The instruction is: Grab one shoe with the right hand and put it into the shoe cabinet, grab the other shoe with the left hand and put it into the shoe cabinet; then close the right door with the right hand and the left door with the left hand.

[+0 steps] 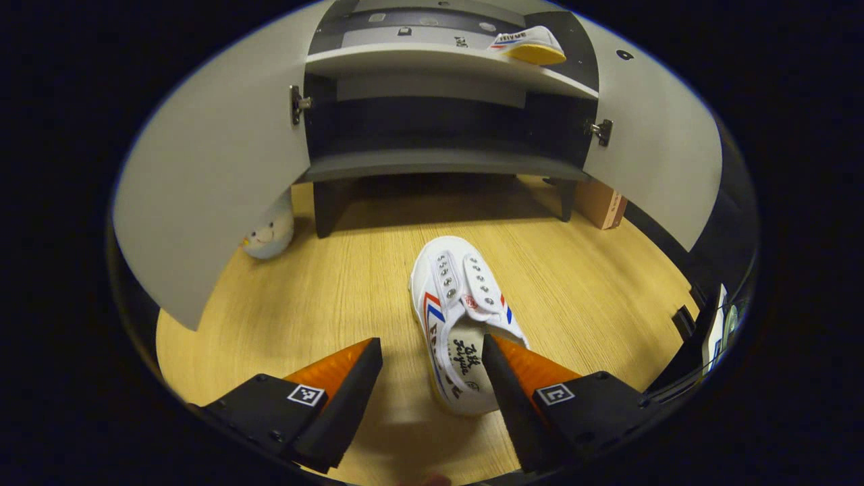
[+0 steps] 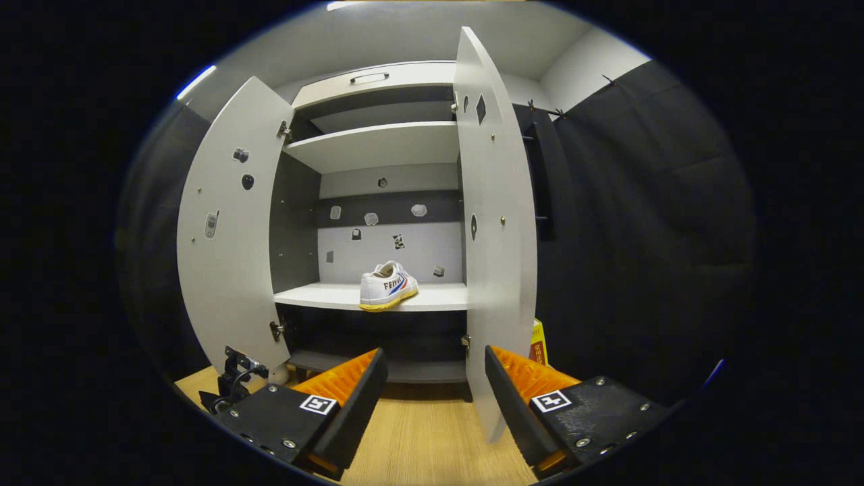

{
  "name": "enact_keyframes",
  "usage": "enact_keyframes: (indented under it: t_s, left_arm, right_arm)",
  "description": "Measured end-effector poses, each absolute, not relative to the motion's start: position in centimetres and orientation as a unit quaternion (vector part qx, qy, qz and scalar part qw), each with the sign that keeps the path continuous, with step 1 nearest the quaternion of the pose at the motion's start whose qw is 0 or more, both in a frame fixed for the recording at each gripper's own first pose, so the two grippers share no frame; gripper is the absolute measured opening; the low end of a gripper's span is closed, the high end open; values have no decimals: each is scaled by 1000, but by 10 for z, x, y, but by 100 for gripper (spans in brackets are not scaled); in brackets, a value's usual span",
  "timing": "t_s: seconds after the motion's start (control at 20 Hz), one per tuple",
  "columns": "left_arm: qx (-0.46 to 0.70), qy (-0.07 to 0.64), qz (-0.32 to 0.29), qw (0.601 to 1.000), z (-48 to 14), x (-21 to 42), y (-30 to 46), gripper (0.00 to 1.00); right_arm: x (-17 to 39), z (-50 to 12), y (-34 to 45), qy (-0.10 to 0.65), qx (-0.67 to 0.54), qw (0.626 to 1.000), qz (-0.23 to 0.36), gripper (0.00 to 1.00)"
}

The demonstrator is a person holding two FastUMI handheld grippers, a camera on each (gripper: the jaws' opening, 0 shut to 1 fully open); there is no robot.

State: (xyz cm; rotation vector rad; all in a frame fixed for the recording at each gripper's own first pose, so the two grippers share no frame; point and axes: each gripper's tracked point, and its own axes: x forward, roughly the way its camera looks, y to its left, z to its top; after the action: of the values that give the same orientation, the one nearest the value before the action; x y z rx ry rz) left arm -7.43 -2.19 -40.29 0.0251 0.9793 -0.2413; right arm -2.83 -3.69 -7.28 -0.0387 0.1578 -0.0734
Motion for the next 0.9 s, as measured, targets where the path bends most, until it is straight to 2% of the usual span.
enact_keyframes:
  t_s: [0.25, 0.45, 0.55, 0.6, 0.65, 0.7, 0.75, 0.85, 0.9]
  left_arm:
    - [12, 464, -75, 883, -440, -34, -2, 100]
    - [-41, 442, -79, 892, -450, -16, -14, 100]
    - [-63, 435, -79, 895, -449, -14, -21, 95]
    - [-75, 427, -81, 897, -448, -13, -26, 84]
    - [-88, 419, -87, 899, -445, -11, -32, 77]
    - [-83, 416, -77, 902, -445, -9, -28, 59]
    - [-69, 416, -65, 904, -447, -9, -20, 54]
    - [-63, 415, -41, 907, -443, -10, -9, 19]
    - [-66, 425, -37, 902, -441, -16, -10, 11]
  right_arm:
    - [-27, -73, -30, 83, -15, 996, -32, 89]
    - [-25, -74, -26, 90, -29, 995, -32, 89]
    - [-26, -74, -24, 91, -37, 995, -30, 89]
    - [-26, -72, -22, 91, -39, 995, -29, 89]
    - [-25, -72, -20, 91, -41, 995, -26, 89]
    - [-24, -72, -18, 91, -41, 995, -23, 89]
    - [-24, -73, -16, 91, -42, 995, -20, 89]
    - [-23, -75, -12, 94, -37, 995, -13, 89]
    - [-23, -76, -11, 95, -33, 995, -9, 89]
